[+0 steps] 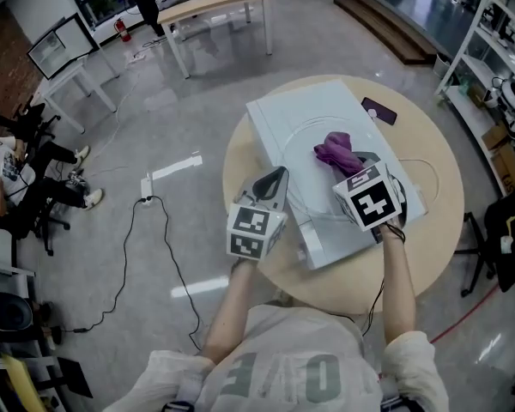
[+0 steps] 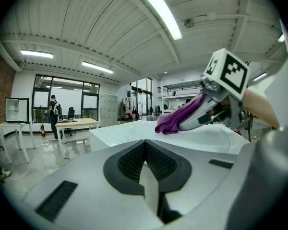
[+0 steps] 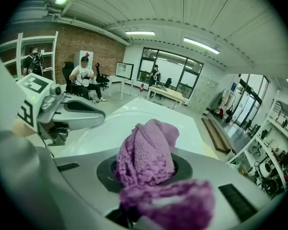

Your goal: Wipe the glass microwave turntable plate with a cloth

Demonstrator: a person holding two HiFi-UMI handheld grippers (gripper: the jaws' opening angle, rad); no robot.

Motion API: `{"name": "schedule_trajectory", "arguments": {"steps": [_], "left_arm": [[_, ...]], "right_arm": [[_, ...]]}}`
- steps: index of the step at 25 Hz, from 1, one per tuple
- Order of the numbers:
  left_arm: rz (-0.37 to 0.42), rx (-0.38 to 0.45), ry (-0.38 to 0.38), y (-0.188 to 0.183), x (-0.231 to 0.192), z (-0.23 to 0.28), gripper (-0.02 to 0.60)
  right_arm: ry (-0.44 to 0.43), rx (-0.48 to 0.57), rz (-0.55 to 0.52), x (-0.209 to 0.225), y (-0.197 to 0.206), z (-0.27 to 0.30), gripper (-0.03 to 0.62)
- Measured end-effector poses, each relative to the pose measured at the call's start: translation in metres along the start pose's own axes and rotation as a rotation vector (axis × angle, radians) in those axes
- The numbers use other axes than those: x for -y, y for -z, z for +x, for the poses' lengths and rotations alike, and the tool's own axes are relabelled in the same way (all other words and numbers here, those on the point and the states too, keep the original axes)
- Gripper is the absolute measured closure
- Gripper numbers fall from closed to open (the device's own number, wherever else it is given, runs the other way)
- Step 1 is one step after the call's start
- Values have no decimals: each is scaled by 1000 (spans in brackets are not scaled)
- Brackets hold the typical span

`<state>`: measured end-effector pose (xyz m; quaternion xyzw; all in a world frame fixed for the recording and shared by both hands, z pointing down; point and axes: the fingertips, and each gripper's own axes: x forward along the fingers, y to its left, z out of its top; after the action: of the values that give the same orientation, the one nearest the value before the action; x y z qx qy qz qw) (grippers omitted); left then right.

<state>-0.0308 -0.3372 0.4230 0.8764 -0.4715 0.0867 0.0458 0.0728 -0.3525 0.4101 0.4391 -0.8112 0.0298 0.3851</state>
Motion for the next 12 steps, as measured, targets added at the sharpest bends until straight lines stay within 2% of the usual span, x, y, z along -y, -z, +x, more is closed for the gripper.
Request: {"name": "schedule_trajectory", "arguments": {"steps": [5,12], "left_arm": [[6,6,-12,-1,-2,0,580],[5,-7,-5,0,0,-1,580]], "right_arm": [[-25,12,-32,-36,16,-30,546],[-36,22,-24,-62,29,-58,546]]}}
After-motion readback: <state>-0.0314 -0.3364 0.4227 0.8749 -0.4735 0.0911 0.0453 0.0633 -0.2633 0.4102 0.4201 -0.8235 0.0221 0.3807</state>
